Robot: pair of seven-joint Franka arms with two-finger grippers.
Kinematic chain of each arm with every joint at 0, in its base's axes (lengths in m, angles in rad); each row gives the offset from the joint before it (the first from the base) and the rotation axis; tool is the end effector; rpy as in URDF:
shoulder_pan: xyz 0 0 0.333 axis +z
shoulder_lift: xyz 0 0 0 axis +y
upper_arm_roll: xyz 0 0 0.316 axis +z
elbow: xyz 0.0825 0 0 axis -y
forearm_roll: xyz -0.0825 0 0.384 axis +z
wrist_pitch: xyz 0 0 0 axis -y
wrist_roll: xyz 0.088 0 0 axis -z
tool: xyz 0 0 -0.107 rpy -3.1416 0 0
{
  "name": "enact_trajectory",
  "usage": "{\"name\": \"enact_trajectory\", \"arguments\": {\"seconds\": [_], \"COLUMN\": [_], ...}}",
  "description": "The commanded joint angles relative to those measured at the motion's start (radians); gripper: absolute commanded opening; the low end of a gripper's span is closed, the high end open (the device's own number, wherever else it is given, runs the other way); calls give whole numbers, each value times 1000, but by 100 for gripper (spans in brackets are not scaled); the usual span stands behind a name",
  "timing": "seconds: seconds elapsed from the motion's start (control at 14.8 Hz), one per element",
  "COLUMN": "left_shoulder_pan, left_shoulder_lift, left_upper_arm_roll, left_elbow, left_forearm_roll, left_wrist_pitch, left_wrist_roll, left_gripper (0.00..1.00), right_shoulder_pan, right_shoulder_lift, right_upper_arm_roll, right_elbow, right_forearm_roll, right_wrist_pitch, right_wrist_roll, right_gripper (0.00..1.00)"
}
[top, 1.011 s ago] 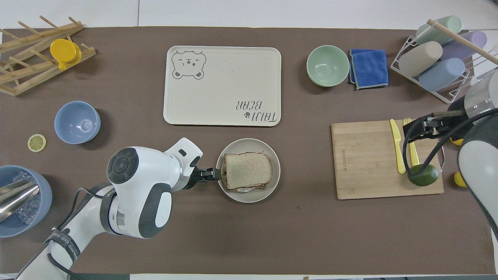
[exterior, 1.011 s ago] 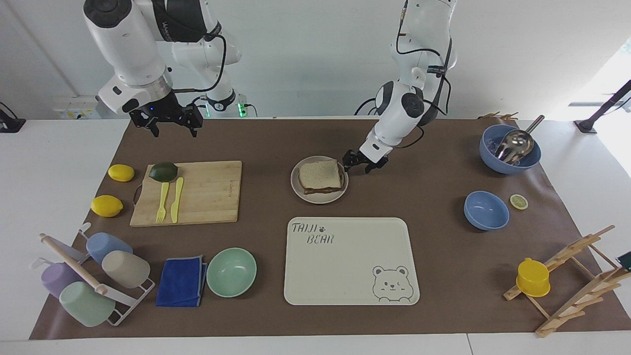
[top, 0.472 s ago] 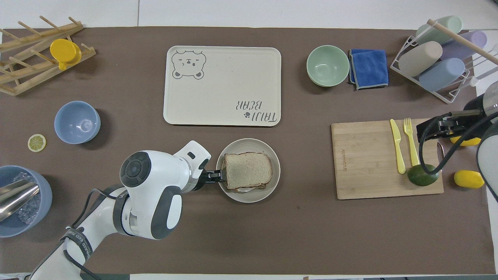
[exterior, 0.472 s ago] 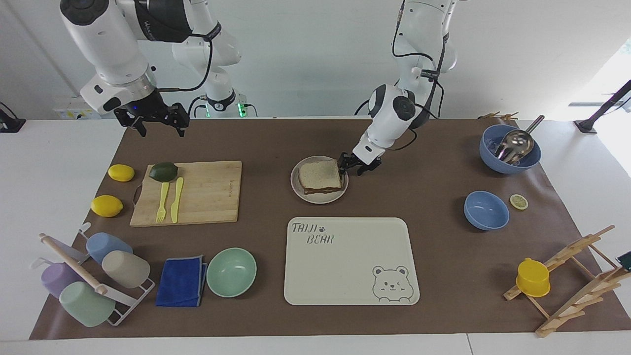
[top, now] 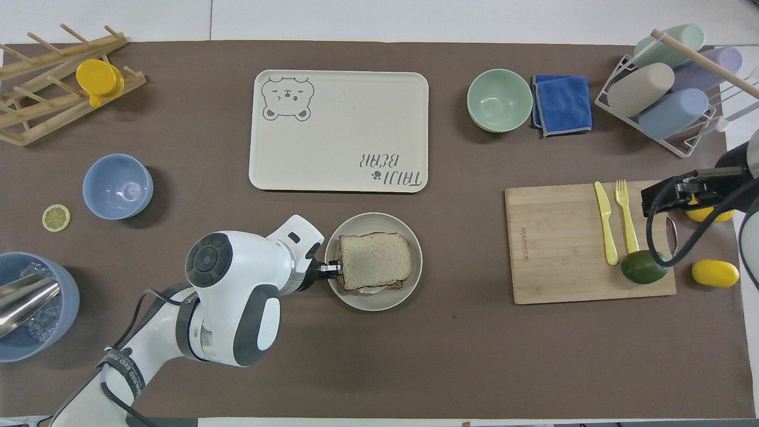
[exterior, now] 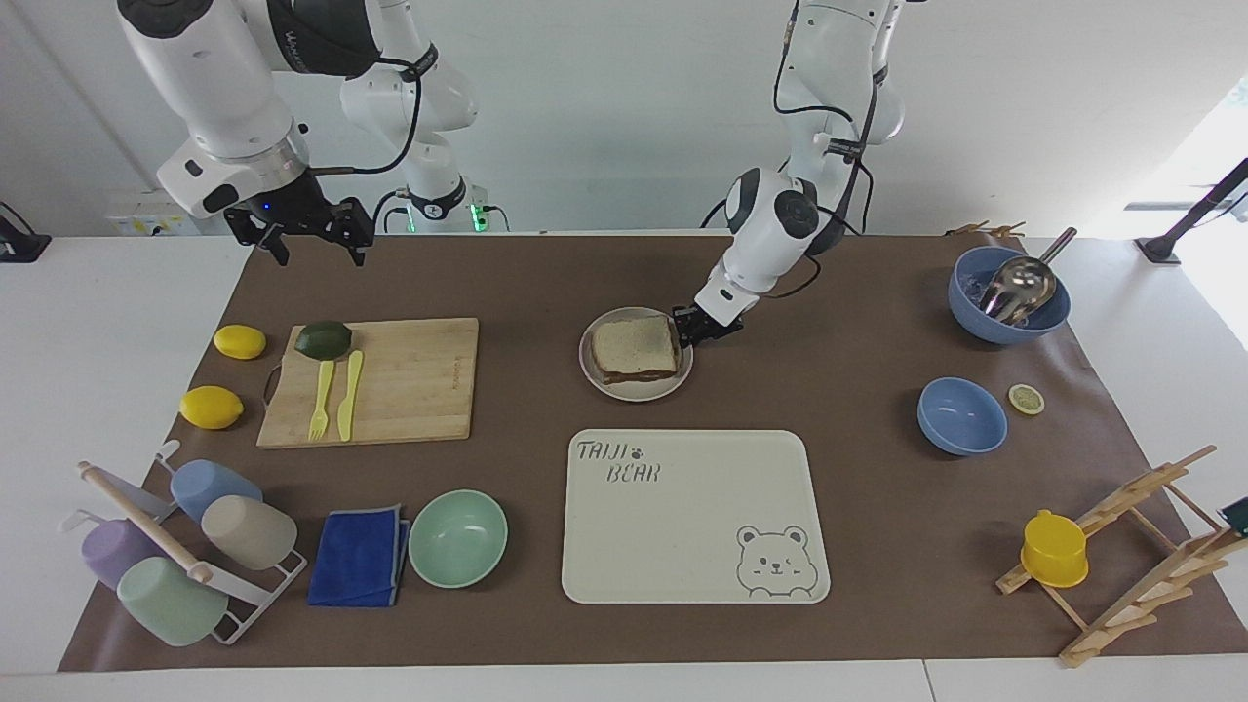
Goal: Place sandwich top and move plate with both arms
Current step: 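Grasp the white plate rim with the left gripper, then slide the plate with the left gripper onto the bear tray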
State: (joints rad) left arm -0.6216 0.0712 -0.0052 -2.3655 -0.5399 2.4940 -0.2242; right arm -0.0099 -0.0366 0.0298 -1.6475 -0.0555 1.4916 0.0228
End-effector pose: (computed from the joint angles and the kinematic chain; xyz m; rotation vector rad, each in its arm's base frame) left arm 0.4146 -0.2967 0.3010 2.8100 0.0319 -0.1250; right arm 0.5325 0.0046 0.6023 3.0771 -0.0063 -0.1819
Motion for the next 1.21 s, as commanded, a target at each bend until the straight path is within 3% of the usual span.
{"name": "enact_trajectory", "arguments": {"seconds": [0.0,0.34,0.67,0.88,1.15], "left_shoulder_pan": [-24,-3,193,266,335], "left_shoulder_lift": [4,-11,25,126,401], "left_upper_arm_roll": [14,16,22,24,22], "left_elbow": [-15,8,322,504,805], "left_forearm_roll": [-14,-14,-11,1,44], "left_wrist_pitch": [17,-23,-390,-431,-438], "left_wrist_roll": [-3,9,12,16,17], "left_gripper": [0,0,0,0,0], "right_shoulder_pan": [-18,-16,-12,-12,-13], "right_shoulder_lift": [-8,-6,-9,-11,-11], "right_upper_arm_roll": [-22,-47,-47,-47,-47], "right_elbow": [6,3,-2,-6,-6], "right_forearm_roll": [28,26,26,26,26], "right_wrist_pitch": [-7,-1,-8,-11,-11], "right_wrist_roll": [-24,-26,-17,-17,-17], "right_gripper": [100,100,100,100,100]}}
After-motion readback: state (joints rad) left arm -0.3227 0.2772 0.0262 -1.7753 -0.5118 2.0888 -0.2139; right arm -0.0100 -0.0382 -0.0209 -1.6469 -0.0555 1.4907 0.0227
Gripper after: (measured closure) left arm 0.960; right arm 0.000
